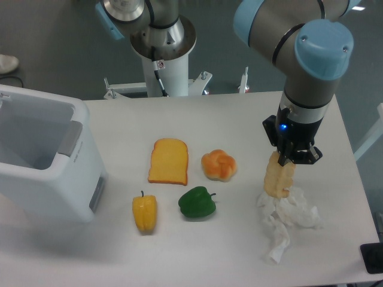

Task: Place the square bread in the trash can
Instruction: 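Carry the held yellow bread piece past the toast toward the white bin, then move the gripper over the white bin and open it to drop the bread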

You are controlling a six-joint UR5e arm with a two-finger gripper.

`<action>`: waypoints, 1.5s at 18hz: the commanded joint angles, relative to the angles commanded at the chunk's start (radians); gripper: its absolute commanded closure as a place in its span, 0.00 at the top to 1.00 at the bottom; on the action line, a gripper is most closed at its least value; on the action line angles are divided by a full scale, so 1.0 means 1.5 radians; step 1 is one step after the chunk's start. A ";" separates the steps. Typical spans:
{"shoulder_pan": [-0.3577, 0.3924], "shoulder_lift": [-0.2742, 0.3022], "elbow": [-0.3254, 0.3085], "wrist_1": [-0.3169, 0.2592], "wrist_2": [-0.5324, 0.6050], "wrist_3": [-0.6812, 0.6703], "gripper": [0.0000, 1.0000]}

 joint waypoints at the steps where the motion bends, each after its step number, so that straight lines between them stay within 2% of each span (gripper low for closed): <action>1: 0.000 0.001 0.000 -0.001 0.000 0.000 0.00; 5: -0.003 0.004 0.009 0.001 -0.001 -0.009 0.00; 8: -0.024 0.022 0.007 0.001 -0.008 -0.018 0.00; 11: -0.051 0.053 -0.004 0.001 -0.044 -0.076 0.00; 18: -0.087 0.150 -0.042 0.000 -0.149 -0.175 0.00; 22: -0.149 0.192 -0.053 0.001 -0.154 -0.251 0.00; 26: -0.234 0.250 -0.109 0.002 -0.157 -0.319 0.00; 27: -0.253 0.256 -0.111 0.002 -0.160 -0.335 0.00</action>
